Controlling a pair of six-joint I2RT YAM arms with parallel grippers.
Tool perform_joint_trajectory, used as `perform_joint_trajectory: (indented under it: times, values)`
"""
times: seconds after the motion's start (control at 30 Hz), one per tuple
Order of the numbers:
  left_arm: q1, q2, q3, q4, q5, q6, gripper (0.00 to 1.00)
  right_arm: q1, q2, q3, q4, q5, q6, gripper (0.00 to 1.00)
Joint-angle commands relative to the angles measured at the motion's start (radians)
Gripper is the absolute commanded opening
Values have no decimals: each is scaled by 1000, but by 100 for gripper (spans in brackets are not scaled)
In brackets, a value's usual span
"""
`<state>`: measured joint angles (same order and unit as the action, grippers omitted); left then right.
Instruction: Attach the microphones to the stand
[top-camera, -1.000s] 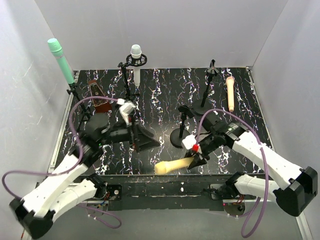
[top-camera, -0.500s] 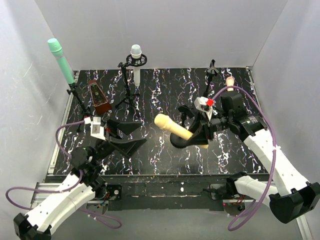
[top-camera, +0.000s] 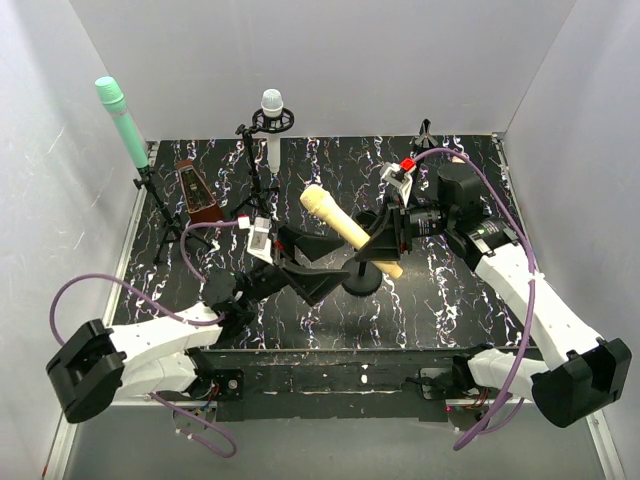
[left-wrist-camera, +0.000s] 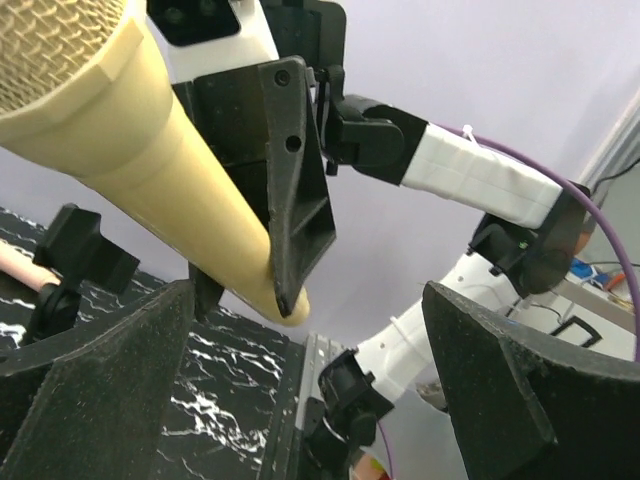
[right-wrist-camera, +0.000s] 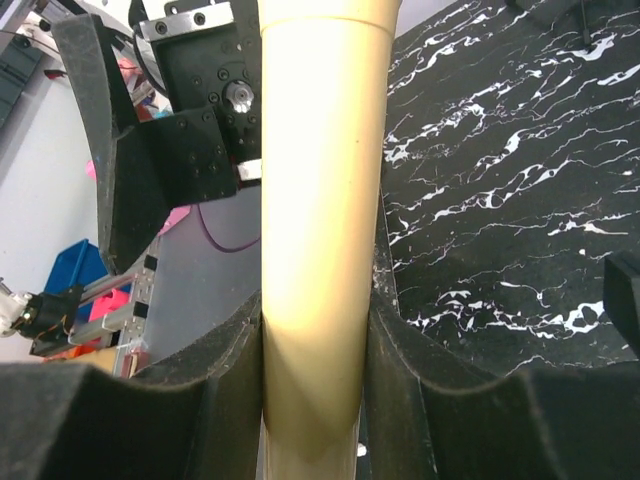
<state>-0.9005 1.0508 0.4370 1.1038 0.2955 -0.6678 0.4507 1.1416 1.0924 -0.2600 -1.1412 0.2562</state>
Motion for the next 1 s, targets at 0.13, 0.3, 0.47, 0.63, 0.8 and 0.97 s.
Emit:
perform_joint_trajectory:
  times: [0.13,0.3,0.47,0.63,0.8,0.97]
  values:
    - [-32,146,75,226,-219,43,91,-3,-22,-65,169,-35,95,1]
    - [-35,172,100,223,-323,42,83,-1,-25,-88,192,-45,103,1]
    - [-35,196,126,232,-334,14,61,-3,-23,-95,203,-45,106,1]
    - [-35,206,137,211,-355,-9,54,-3,-22,-101,206,-52,103,1]
    - [-35,210,138,225,-383,-47,59,-3,-26,-117,219,-66,101,1]
    - [-35,241,147,266,-387,-108,56,-3,-28,-123,219,-71,86,1]
